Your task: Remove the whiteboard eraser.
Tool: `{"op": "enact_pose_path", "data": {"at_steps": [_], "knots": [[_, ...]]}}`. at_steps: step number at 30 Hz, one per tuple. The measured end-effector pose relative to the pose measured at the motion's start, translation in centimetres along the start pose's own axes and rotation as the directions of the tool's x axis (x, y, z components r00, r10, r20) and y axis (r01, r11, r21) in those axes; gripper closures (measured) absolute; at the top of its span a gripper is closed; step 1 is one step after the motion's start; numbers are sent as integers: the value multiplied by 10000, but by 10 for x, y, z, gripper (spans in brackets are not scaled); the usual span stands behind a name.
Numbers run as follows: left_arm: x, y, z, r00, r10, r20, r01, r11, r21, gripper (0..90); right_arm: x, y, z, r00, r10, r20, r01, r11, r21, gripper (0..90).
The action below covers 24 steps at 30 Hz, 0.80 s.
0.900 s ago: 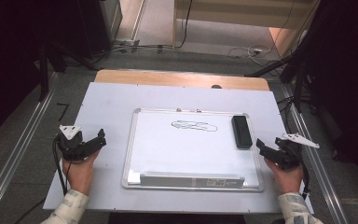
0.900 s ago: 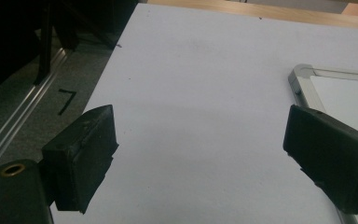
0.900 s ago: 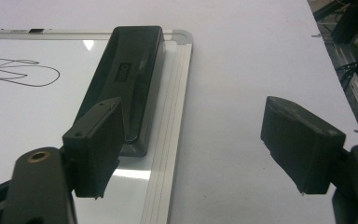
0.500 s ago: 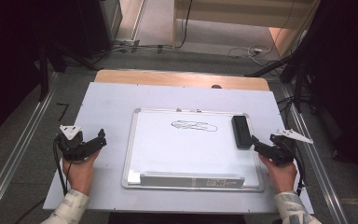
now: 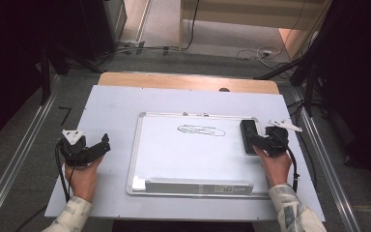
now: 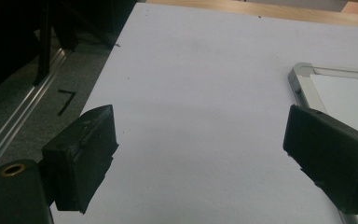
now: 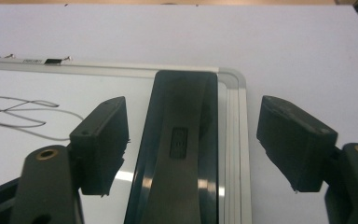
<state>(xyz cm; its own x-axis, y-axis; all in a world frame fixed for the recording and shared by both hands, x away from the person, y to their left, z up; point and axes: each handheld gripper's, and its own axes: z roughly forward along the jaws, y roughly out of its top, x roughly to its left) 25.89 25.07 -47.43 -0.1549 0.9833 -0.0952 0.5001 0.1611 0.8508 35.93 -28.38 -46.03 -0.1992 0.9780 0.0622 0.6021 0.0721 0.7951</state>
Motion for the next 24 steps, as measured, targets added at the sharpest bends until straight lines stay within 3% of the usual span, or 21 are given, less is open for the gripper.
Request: {"op": "enact_pose_path", "data": {"at_steps": [7, 11, 24], "knots": [[0, 0, 1, 10000, -31, -13, 31, 10000, 20, 101, 4, 10, 26, 9997, 217, -106, -211, 9985, 510, 292], [0, 0, 1, 10000, -36, -32, 37, 10000, 38, 101, 6, 11, 36, 9998, 179, 85, -184, 9978, 645, 320], [1, -1, 2, 10000, -72, -24, 72, 9999, 93, 101, 7, 10, 52, 9997, 95, 213, -119, 9933, 1151, 363]]}}
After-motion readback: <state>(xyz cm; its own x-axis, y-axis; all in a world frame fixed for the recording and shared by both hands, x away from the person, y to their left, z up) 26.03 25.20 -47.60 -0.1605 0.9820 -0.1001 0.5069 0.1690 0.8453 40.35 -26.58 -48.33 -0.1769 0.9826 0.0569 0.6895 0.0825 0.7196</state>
